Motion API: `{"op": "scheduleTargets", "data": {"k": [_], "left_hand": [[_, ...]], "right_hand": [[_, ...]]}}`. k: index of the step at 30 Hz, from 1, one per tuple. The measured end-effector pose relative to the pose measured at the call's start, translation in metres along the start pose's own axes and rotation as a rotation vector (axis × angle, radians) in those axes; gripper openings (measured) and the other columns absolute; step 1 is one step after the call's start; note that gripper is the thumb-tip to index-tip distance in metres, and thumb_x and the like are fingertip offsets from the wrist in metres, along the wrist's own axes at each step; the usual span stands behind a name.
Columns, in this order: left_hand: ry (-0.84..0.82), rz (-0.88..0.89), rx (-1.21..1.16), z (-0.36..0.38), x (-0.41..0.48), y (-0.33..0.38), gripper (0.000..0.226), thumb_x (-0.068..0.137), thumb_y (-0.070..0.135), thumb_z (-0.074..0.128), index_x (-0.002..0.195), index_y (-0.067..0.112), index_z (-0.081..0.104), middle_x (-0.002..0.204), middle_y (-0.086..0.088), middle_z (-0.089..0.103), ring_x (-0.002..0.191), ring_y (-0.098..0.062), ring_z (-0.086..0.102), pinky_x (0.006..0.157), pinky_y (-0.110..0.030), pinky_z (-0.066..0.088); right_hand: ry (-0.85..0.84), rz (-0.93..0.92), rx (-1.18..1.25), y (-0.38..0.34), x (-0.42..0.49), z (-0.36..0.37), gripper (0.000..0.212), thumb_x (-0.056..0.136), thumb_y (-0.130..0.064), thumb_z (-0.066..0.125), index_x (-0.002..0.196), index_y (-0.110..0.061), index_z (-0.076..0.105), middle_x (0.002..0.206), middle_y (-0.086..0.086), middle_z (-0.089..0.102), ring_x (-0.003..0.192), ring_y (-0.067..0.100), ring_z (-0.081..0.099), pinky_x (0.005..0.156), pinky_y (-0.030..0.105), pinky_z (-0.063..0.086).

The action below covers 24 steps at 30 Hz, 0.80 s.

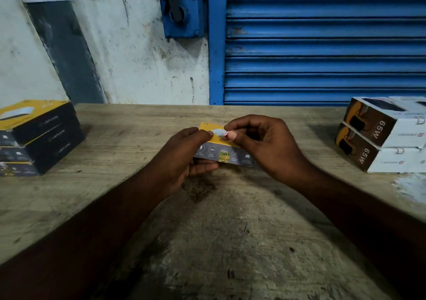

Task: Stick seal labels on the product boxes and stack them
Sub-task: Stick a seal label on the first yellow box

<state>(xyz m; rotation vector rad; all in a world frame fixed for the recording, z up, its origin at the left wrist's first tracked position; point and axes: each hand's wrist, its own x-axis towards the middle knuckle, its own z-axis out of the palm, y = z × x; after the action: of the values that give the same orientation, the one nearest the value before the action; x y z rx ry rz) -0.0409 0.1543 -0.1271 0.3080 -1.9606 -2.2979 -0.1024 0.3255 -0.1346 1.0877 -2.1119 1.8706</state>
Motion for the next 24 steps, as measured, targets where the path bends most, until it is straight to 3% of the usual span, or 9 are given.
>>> {"op": "scheduleTargets", "data": {"k": [3,6,9,12,14,17,24], "left_hand": [[-0.006,0.002,0.002,-0.0003,0.0000,0.0002,0.017,0.098,0.022,0.060,0.112,0.012,0.063,0.093,-0.009,0.067,0.065,-0.011,0.072,0.054,-0.024,0.057],[-0.005,0.000,0.000,-0.0001,0.0001,0.0004,0.017,0.098,0.022,0.060,0.112,0.012,0.063,0.094,-0.009,0.067,0.066,-0.012,0.071,0.054,-0.025,0.057],[0.002,-0.005,-0.007,-0.0004,0.0010,0.0003,0.016,0.097,0.023,0.062,0.111,0.014,0.062,0.095,-0.009,0.066,0.066,-0.013,0.072,0.055,-0.025,0.057],[0.001,-0.003,-0.010,-0.0005,0.0011,0.0000,0.018,0.097,0.023,0.061,0.113,0.015,0.062,0.093,-0.008,0.066,0.065,-0.012,0.072,0.055,-0.026,0.058],[-0.001,-0.001,-0.010,-0.0002,0.0009,-0.0002,0.015,0.097,0.022,0.061,0.111,0.015,0.062,0.092,-0.008,0.066,0.064,-0.012,0.072,0.055,-0.026,0.058],[-0.002,0.001,-0.009,0.0001,0.0001,-0.0001,0.009,0.097,0.021,0.061,0.104,0.015,0.062,0.088,-0.007,0.067,0.063,-0.011,0.071,0.053,-0.026,0.057],[0.000,0.001,0.007,-0.0007,0.0010,-0.0012,0.014,0.097,0.022,0.062,0.107,0.014,0.060,0.092,-0.009,0.065,0.065,-0.013,0.072,0.055,-0.026,0.058]], "right_hand": [[-0.042,-0.018,-0.045,-0.0030,-0.0015,-0.0007,0.023,0.086,-0.002,0.077,0.105,-0.013,0.073,0.098,0.005,0.076,0.092,0.017,0.072,0.082,0.021,0.056],[-0.012,-0.015,0.008,-0.0042,-0.0024,0.0009,0.018,0.090,-0.007,0.072,0.109,-0.007,0.071,0.089,0.003,0.073,0.086,0.014,0.071,0.081,0.022,0.055],[0.029,0.002,0.034,-0.0033,-0.0015,0.0012,0.014,0.094,-0.009,0.068,0.109,-0.009,0.070,0.077,-0.006,0.074,0.083,0.009,0.072,0.080,0.024,0.054],[0.009,0.026,0.002,-0.0026,-0.0001,0.0003,0.021,0.093,-0.007,0.070,0.113,-0.013,0.069,0.080,0.000,0.077,0.086,0.011,0.073,0.087,0.031,0.056],[-0.008,0.057,-0.002,-0.0026,0.0009,-0.0009,0.023,0.092,-0.008,0.071,0.114,-0.015,0.070,0.082,0.001,0.078,0.085,0.011,0.073,0.086,0.029,0.056],[-0.014,0.099,0.014,-0.0030,0.0020,-0.0014,0.018,0.090,-0.005,0.072,0.106,-0.013,0.073,0.083,0.002,0.078,0.081,0.009,0.073,0.080,0.021,0.056],[-0.031,0.072,0.019,-0.0040,0.0021,-0.0013,0.014,0.089,0.001,0.071,0.087,-0.013,0.073,0.085,0.000,0.076,0.085,0.012,0.073,0.082,0.022,0.057]]}}
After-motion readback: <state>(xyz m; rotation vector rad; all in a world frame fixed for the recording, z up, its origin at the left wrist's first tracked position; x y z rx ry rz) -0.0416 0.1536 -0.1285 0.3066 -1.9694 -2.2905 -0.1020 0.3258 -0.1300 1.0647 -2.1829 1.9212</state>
